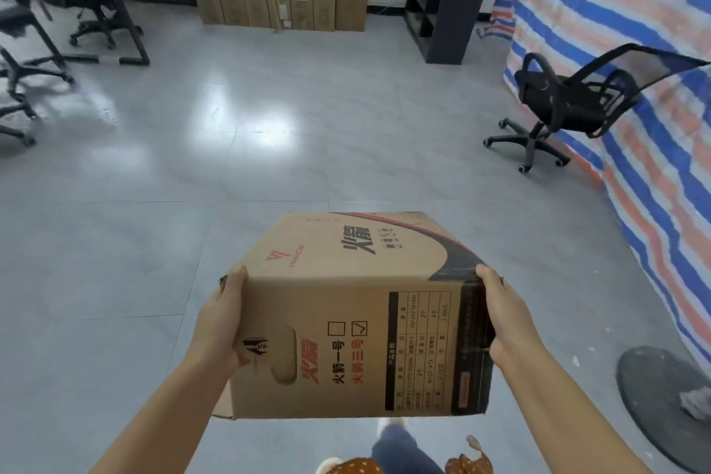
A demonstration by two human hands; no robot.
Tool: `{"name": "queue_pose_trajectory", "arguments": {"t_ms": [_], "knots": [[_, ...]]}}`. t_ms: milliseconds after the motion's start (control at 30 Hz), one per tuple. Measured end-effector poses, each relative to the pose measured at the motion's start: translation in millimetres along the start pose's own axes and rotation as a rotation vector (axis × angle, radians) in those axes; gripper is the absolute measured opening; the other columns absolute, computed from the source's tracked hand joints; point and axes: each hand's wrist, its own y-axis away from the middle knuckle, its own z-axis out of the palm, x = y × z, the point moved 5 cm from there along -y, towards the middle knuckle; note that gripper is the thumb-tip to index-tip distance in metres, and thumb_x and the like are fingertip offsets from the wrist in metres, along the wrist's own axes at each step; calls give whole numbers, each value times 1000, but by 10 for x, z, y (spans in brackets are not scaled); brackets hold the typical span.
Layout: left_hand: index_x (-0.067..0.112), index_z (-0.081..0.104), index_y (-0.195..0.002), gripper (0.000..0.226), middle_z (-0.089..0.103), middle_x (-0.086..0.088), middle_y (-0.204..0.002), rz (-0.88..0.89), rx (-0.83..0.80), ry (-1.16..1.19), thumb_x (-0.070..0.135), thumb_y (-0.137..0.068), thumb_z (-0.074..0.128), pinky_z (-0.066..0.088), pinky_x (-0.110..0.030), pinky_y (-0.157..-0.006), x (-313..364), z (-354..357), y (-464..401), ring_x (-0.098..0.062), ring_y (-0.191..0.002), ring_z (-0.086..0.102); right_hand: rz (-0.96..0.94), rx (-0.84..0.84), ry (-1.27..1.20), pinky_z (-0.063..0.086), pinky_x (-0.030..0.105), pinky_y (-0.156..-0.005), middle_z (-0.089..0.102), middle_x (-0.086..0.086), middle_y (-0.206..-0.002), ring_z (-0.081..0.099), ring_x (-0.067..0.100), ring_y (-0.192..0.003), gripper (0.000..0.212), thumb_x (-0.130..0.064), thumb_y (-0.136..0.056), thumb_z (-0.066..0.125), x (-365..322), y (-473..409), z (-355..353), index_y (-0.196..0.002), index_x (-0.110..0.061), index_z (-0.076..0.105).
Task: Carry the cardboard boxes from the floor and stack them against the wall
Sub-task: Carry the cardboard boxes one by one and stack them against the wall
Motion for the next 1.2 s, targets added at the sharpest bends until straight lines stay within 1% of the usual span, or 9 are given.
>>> {"name": "queue_pose_trajectory", "arguments": {"t_ms": [167, 300, 467, 533, 700, 800, 933, 1067, 1200], "knots": [[24, 57, -106, 40, 62, -3, -94, -32, 67, 22, 59, -86, 50, 47, -27, -47, 287, 89, -680, -22, -77, 60, 6, -56, 38, 43, 35, -63, 69, 5, -77, 65, 22, -82, 31, -48, -92, 50, -322, -617, 647, -90, -19, 62], [23, 56, -108, 43, 62, -5, -96, -29, 103, 34, 59, -86, 50, 48, -32, -57, 657, 257, -1352, -23, -80, 59, 12, -90, 51, 44, 35, -64, 69, 6, -77, 65, 23, -82, 32, -48, -92, 50, -623, -1235, 1221, -91, -19, 63], [23, 55, -104, 41, 60, -1, -91, -18, 187, 67, 60, -86, 51, 45, -26, -45, 1297, 396, -2171, -19, -76, 58, 13, -169, 48, 45, 33, -61, 71, 6, -82, 66, 22, -82, 30, -48, -90, 52, -1241, -2006, 2101, -91, -20, 64], [25, 55, -102, 38, 59, 3, -89, -11, 216, 94, 59, -85, 51, 44, -26, -48, 1568, 385, -2467, -15, -76, 56, -3, -217, 57, 45, 32, -60, 72, 6, -83, 67, 21, -82, 30, -48, -90, 53, -1520, -2253, 2493, -92, -20, 64], [34, 58, -84, 25, 61, 9, -84, 11, 292, 172, 59, -85, 52, 43, -23, -39, 2103, 275, -3179, -10, -74, 57, -43, -309, 90, 47, 31, -58, 72, 4, -80, 68, 18, -78, 28, -46, -91, 54, -2099, -2749, 3500, -95, -20, 64], [34, 57, -86, 25, 61, 8, -86, 12, 331, 209, 59, -85, 53, 43, -25, -48, 2414, 148, -3698, -10, -75, 56, -57, -338, 113, 47, 32, -60, 72, 0, -70, 68, 19, -77, 29, -47, -92, 52, -2320, -3016, 4117, -93, -21, 63], [31, 58, -88, 26, 62, 4, -87, 7, 314, 201, 57, -86, 54, 42, -27, -52, 2935, 3, -4518, -13, -75, 57, -52, -328, 102, 46, 33, -60, 71, 2, -70, 67, 21, -77, 28, -47, -92, 53, -2565, -3380, 4988, -94, -20, 61], [30, 58, -85, 29, 63, 1, -86, 6, 287, 168, 59, -86, 53, 45, -29, -51, 3617, -222, -5258, -19, -76, 59, -32, -311, 86, 46, 33, -61, 70, -1, -60, 66, 22, -75, 27, -45, -92, 53, -2839, -3613, 5821, -92, -20, 61], [29, 57, -84, 29, 63, 2, -84, 58, 233, 114, 57, -87, 52, 45, -24, -44, 4369, -333, -5955, -15, -73, 60, -4, -302, 57, 48, 34, -62, 71, 2, -68, 67, 23, -79, 27, -44, -93, 52, -3133, -3799, 6509, -93, -20, 64]]}}
